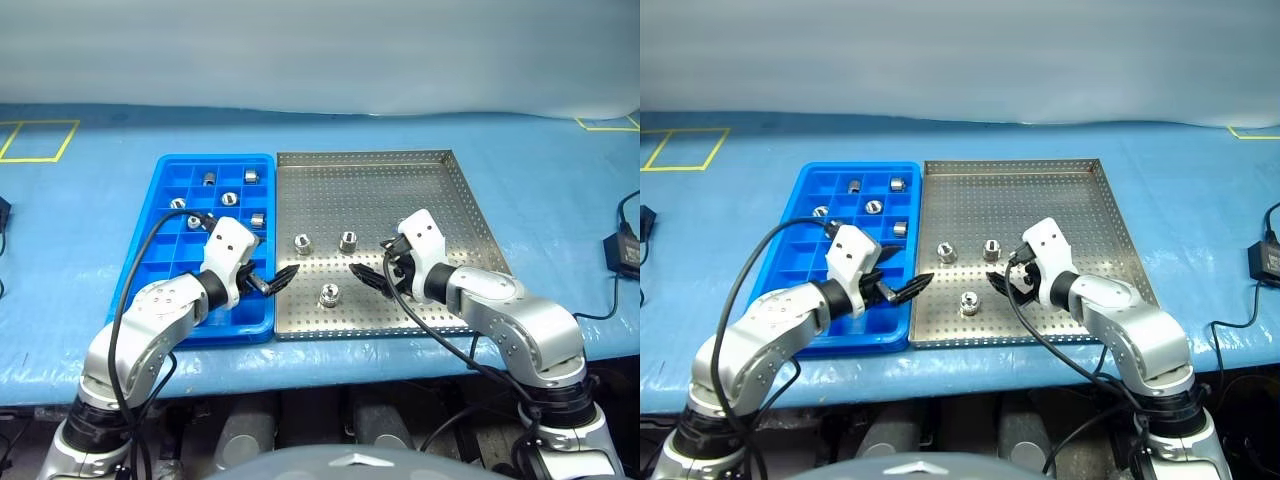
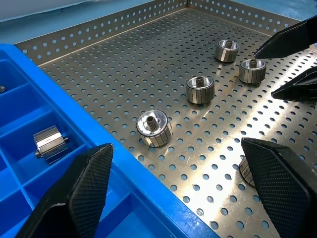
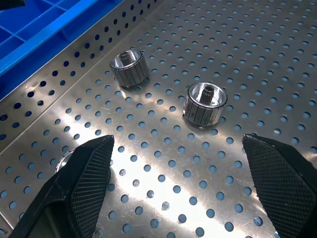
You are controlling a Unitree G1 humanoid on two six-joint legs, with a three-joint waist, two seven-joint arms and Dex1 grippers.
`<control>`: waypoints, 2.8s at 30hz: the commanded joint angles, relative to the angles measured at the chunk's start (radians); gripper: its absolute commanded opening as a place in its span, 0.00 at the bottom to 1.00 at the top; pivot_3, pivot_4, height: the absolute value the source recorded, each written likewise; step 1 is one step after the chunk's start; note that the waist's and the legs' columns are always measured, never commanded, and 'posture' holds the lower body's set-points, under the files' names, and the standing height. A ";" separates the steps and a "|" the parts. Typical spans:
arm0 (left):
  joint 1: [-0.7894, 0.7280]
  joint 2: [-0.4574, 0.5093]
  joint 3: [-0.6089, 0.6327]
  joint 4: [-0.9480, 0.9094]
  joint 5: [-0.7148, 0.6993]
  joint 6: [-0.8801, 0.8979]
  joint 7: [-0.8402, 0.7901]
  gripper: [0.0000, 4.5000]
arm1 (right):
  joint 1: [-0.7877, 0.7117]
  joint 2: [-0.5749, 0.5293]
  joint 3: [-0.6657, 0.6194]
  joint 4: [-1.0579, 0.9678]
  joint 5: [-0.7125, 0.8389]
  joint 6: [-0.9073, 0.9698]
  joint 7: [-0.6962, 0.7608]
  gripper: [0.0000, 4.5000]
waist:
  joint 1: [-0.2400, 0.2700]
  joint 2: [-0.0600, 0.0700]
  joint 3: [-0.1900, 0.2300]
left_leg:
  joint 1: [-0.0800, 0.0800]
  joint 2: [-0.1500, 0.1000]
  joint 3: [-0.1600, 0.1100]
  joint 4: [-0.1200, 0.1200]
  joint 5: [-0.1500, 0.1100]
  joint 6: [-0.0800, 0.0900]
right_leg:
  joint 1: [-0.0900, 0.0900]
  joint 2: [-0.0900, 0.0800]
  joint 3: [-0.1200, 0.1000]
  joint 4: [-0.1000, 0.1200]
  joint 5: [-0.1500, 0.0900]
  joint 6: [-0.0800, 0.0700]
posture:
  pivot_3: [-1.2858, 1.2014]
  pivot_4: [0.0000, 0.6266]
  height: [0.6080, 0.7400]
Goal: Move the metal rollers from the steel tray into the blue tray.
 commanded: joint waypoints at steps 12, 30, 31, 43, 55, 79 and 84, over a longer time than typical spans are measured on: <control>-0.006 -0.001 0.009 -0.015 0.006 -0.004 0.003 1.00 | -0.016 -0.006 -0.013 -0.020 0.003 -0.019 0.004 0.97 | 0.000 0.000 0.000 | 0.000 0.000 0.000 0.000 0.000 0.000 | 0.000 0.000 0.000 0.000 0.000 0.000 | 0.51 0.24 1.00; -0.118 0.014 -0.084 0.055 0.024 -0.016 -0.073 1.00 | 0.070 -0.046 -0.019 -0.111 0.025 -0.067 0.049 0.97 | -0.005 0.000 0.000 | 0.000 0.000 0.000 0.001 0.000 0.000 | 0.001 0.000 0.000 0.000 -0.001 0.003 | 0.49 0.24 1.00; -0.140 0.017 -0.110 0.064 0.030 -0.017 -0.093 1.00 | 0.080 -0.045 -0.020 -0.122 0.029 -0.074 0.053 0.97 | -0.007 0.000 0.000 | 0.000 0.000 0.000 0.002 0.000 0.000 | 0.001 0.000 0.000 0.000 -0.001 0.003 | 0.48 0.24 1.00; -0.346 0.043 -0.402 0.331 0.207 -0.067 -0.270 1.00 | 0.184 -0.037 -0.077 -0.204 0.054 -0.158 0.049 0.97 | -0.036 0.000 0.000 | 0.000 0.000 0.001 0.003 0.000 0.001 | 0.001 0.001 0.001 0.001 -0.002 0.005 | 0.44 0.24 1.00; -0.371 0.004 -0.465 0.445 0.284 -0.093 -0.351 1.00 | 0.210 -0.029 -0.086 -0.233 0.055 -0.158 0.006 0.97 | -0.067 0.001 -0.001 | 0.001 0.001 0.002 0.004 0.000 0.001 | 0.001 0.001 0.002 0.001 -0.002 0.006 | 0.43 0.24 1.00; -0.330 -0.026 -0.339 0.391 0.244 -0.079 -0.384 0.27 | 0.139 -0.037 0.005 -0.136 -0.011 -0.103 -0.048 0.98 | -0.067 0.002 -0.002 | 0.001 0.000 0.006 0.008 -0.002 0.005 | 0.001 0.000 0.008 0.001 0.001 0.010 | 0.45 0.24 1.00; -0.339 -0.035 -0.333 0.394 0.246 -0.071 -0.386 0.27 | 0.105 -0.032 0.020 -0.117 -0.018 -0.100 -0.050 0.98 | -0.065 0.001 -0.002 | 0.000 0.000 0.008 0.008 -0.002 0.006 | 0.000 0.000 0.009 0.001 0.001 0.011 | 0.46 0.24 1.00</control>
